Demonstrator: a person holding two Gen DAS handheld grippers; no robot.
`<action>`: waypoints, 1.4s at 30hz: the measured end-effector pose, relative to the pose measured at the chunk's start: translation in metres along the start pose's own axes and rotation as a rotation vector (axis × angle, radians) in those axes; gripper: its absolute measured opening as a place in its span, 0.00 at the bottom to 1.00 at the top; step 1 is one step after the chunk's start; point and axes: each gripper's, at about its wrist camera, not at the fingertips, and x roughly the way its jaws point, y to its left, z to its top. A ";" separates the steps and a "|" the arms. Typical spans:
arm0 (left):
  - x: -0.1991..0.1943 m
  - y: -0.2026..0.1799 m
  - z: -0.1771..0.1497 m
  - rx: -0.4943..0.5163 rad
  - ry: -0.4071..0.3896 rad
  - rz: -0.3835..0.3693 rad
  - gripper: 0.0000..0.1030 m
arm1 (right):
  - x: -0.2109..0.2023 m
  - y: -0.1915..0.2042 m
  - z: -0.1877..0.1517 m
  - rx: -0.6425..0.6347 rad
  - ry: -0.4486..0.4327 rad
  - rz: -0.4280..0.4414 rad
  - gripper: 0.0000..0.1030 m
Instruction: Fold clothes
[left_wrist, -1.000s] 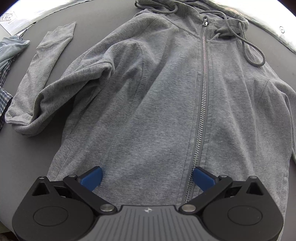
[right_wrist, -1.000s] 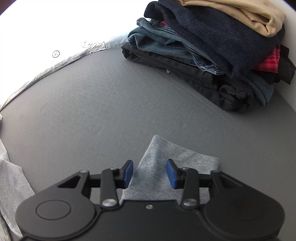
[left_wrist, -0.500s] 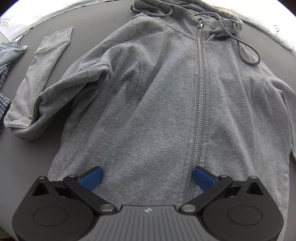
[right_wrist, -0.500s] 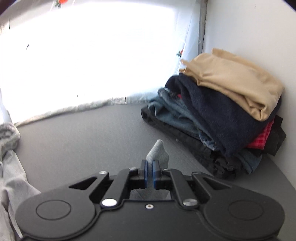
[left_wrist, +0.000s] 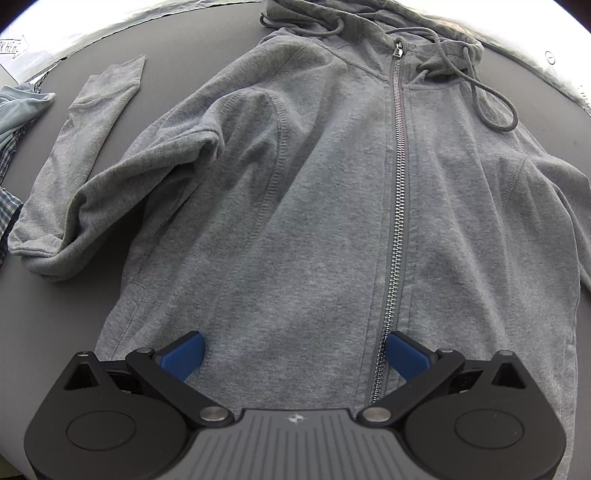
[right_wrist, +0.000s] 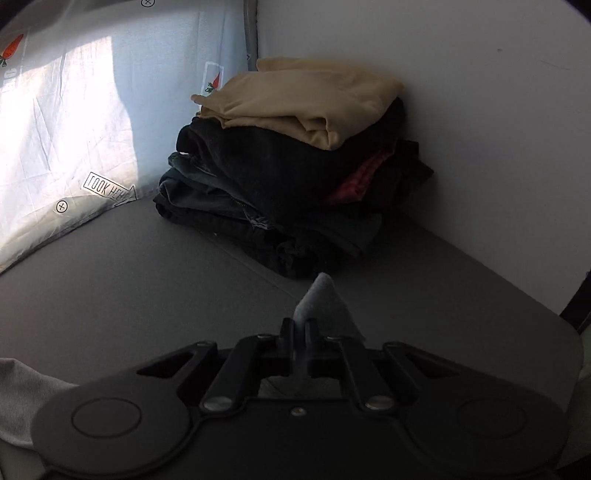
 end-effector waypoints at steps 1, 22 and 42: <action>0.001 0.000 0.001 0.000 0.002 0.000 1.00 | 0.002 -0.005 -0.008 0.011 0.030 -0.008 0.06; 0.004 -0.001 0.002 0.007 -0.019 -0.004 1.00 | -0.024 -0.052 -0.049 0.426 -0.019 -0.095 0.06; 0.012 0.003 0.008 0.021 -0.024 -0.012 1.00 | -0.022 -0.064 -0.063 0.274 0.054 -0.219 0.55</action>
